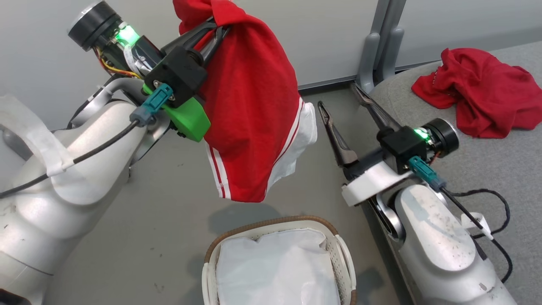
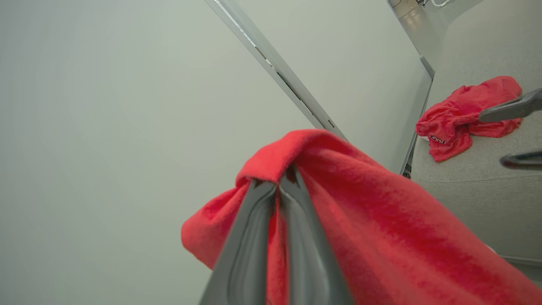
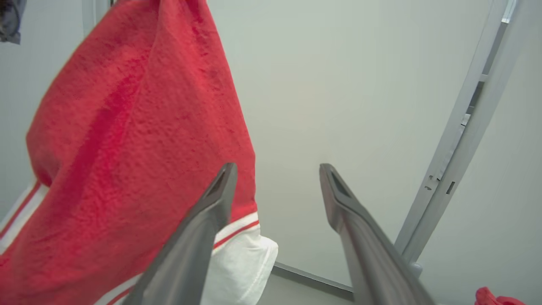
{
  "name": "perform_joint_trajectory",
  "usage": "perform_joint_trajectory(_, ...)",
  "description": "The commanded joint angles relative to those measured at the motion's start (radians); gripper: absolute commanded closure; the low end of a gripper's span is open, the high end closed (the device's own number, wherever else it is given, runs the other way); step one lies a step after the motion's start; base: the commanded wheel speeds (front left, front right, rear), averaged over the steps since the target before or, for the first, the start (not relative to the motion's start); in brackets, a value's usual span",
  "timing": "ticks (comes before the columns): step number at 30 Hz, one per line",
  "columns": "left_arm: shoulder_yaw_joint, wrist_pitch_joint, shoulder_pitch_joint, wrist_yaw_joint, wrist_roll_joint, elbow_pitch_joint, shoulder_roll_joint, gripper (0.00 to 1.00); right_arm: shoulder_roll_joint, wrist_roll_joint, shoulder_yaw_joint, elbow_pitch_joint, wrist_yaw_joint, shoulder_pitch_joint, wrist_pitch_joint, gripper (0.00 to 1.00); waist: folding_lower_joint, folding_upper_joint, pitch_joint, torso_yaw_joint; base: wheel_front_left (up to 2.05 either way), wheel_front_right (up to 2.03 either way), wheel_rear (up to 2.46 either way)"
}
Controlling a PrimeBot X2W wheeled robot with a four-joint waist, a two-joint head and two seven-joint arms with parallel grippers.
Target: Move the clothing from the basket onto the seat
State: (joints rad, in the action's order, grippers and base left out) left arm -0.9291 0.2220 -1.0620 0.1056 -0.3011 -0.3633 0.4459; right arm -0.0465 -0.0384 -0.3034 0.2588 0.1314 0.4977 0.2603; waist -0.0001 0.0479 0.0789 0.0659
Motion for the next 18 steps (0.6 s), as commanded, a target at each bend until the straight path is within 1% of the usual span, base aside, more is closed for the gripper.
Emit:
perform_joint_trajectory(1, -0.004, 0.006, 0.005, -0.004, 0.001, 0.003, -0.008, 1.00, -0.003, -0.015, -0.024, 0.018, -0.001, 0.027, 0.003, 0.00, 0.0001, 0.0000, -0.001, -0.004, 0.00, 0.00, 0.00)
perform_joint_trajectory(5, -0.021, 0.012, 0.017, 0.001, -0.003, 0.013, -0.018, 1.00, -0.037, -0.092, -0.141, 0.089, -0.001, 0.115, 0.003, 0.00, 0.0001, 0.0000, -0.006, -0.015, 0.00, 0.00, 0.00)
perform_joint_trajectory(9, -0.038, 0.016, 0.022, 0.005, -0.004, 0.024, -0.031, 1.00, -0.085, -0.225, -0.295, 0.157, -0.001, 0.206, 0.003, 0.00, 0.0001, 0.0000, -0.012, -0.024, 0.00, 0.00, 0.00)
perform_joint_trajectory(12, -0.055, 0.014, 0.024, 0.007, -0.008, 0.033, -0.039, 1.00, -0.100, -0.322, -0.373, 0.174, -0.001, 0.249, 0.003, 0.00, 0.0001, 0.0000, -0.012, -0.028, 0.00, 0.00, 0.00)
perform_joint_trajectory(14, -0.064, 0.010, 0.023, 0.010, -0.011, 0.043, -0.044, 1.00, -0.106, -0.360, -0.393, 0.181, -0.001, 0.278, 0.003, 0.00, 0.0001, 0.0000, -0.011, -0.030, 0.00, 0.00, 0.00)
perform_joint_trajectory(18, -0.080, 0.007, 0.012, 0.012, -0.010, 0.072, -0.053, 1.00, -0.094, -0.352, -0.411, 0.210, -0.001, 0.313, 0.003, 0.00, 0.0001, 0.0000, -0.005, -0.034, 0.00, 0.00, 0.00)
